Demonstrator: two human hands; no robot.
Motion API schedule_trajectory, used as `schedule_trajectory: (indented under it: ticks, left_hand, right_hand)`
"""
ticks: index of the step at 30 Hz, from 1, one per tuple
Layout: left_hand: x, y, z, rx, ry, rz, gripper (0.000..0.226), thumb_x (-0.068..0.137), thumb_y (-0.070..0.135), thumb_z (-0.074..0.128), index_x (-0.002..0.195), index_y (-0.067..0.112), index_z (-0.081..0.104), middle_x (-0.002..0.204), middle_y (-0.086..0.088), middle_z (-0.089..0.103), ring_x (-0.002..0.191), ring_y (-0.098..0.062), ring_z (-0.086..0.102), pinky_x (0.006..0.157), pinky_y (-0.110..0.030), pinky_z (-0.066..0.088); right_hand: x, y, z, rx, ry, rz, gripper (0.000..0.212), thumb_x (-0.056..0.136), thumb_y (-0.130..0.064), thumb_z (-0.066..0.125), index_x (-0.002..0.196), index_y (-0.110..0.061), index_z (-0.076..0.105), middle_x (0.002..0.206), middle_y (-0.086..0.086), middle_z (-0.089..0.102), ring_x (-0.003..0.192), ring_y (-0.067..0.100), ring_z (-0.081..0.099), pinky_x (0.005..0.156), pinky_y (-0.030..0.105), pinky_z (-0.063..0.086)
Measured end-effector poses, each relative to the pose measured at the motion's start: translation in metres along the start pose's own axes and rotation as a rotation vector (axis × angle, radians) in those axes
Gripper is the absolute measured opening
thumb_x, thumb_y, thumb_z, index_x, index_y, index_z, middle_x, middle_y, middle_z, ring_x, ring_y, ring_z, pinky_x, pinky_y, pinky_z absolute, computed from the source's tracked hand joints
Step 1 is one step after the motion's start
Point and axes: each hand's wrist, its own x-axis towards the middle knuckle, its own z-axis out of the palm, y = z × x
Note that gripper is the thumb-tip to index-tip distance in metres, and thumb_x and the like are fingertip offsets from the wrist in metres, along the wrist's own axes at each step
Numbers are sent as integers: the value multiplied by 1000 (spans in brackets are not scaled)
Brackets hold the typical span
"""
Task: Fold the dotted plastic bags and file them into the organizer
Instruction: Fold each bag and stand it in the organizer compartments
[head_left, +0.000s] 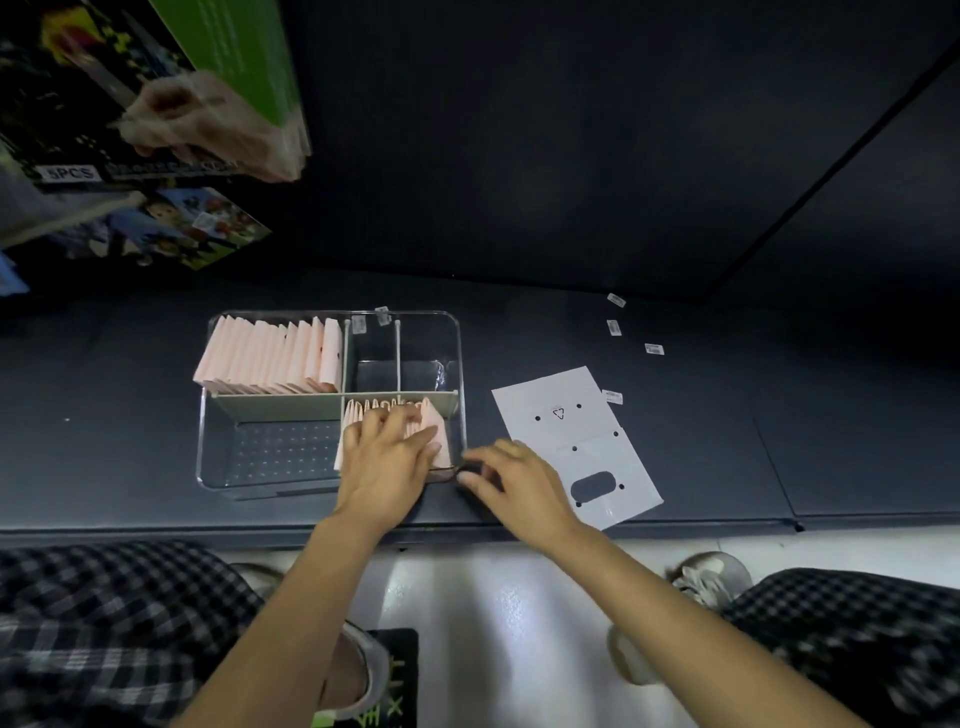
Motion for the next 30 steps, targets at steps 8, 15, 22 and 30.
schedule_trajectory:
  ticks: [8,15,22,30]
  left_hand:
    - [-4,10,5,64,-36,42,31,91,38,55,117,23,64,140,0,46,115,-33,39,90,-43,22]
    - [-10,36,-3,-147,261,37,36,92,33,42,103,16,71,115,-8,62,108,-31,46,91,-47,38]
    - [-34,96,10,-463,114,229,27,95,23,48,105,8,69,95,-4,67,84,-23,62,75,-33,48]
    - [-44,100,34,-378,101,194,41,93,27,51,129,9,52,127,-7,53,116,-20,47,101,-29,37]
  right_hand:
    - [-73,114,-33,-411,-320,-15,86,66,-51,78,139,-18,45,147,1,40,133,22,42,104,31,38]
    - [-78,106,-28,-286,-70,-240,33,48,-5,88,74,-19,73,83,-9,70,69,16,67,55,18,51]
    - [-49,91,-53,-191,-321,-170,18,99,-25,40,102,-21,58,104,-5,56,100,15,49,77,29,42]
    - [59,87,-65,-213,-383,-75,16,95,-28,51,101,-16,58,95,1,60,108,23,44,79,31,34]
